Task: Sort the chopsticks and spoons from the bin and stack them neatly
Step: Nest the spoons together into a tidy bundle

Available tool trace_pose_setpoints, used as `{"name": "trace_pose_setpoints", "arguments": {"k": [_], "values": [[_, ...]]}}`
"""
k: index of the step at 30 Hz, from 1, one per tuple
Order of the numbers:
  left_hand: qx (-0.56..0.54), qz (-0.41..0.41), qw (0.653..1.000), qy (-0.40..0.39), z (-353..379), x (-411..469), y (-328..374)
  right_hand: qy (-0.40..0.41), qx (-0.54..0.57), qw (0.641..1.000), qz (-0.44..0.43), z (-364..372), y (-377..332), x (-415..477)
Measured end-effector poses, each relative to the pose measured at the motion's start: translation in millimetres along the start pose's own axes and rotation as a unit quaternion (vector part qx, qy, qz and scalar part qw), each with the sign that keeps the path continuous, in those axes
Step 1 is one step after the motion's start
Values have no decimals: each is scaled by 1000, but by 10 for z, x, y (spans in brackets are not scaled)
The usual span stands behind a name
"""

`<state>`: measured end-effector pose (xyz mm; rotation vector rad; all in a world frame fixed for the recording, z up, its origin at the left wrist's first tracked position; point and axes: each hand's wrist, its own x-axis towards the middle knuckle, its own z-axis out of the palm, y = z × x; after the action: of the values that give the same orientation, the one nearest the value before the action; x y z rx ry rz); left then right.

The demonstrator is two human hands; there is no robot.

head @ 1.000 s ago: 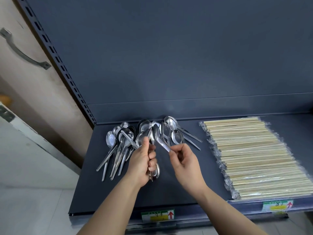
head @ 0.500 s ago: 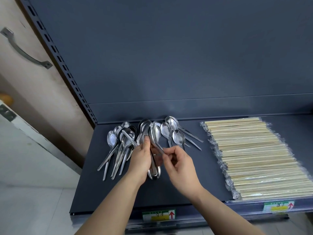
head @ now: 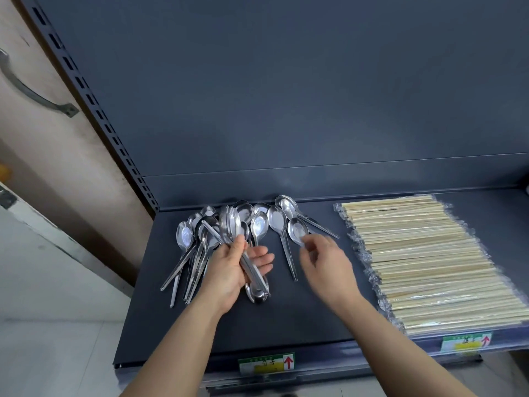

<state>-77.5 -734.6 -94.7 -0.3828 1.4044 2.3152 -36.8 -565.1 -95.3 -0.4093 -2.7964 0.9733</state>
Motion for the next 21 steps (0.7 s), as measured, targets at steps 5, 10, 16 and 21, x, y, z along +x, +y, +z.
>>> {"name": "trace_pose_setpoints", "arguments": {"k": [5, 10, 16, 21], "values": [[6, 5, 1000, 24, -163, 33, -22, -101, -219, 968, 62, 67, 93, 119], [14, 0, 1000, 23, -151, 1, -100, -68, -129, 985, 93, 78, 107, 219], [20, 13, 999, 32, -150, 0, -120, -77, -84, 992, 63, 235, -74, 236], [38, 16, 999, 34, -177, -16, -96, -97, -203, 973, 44, 318, -80, 331]]}}
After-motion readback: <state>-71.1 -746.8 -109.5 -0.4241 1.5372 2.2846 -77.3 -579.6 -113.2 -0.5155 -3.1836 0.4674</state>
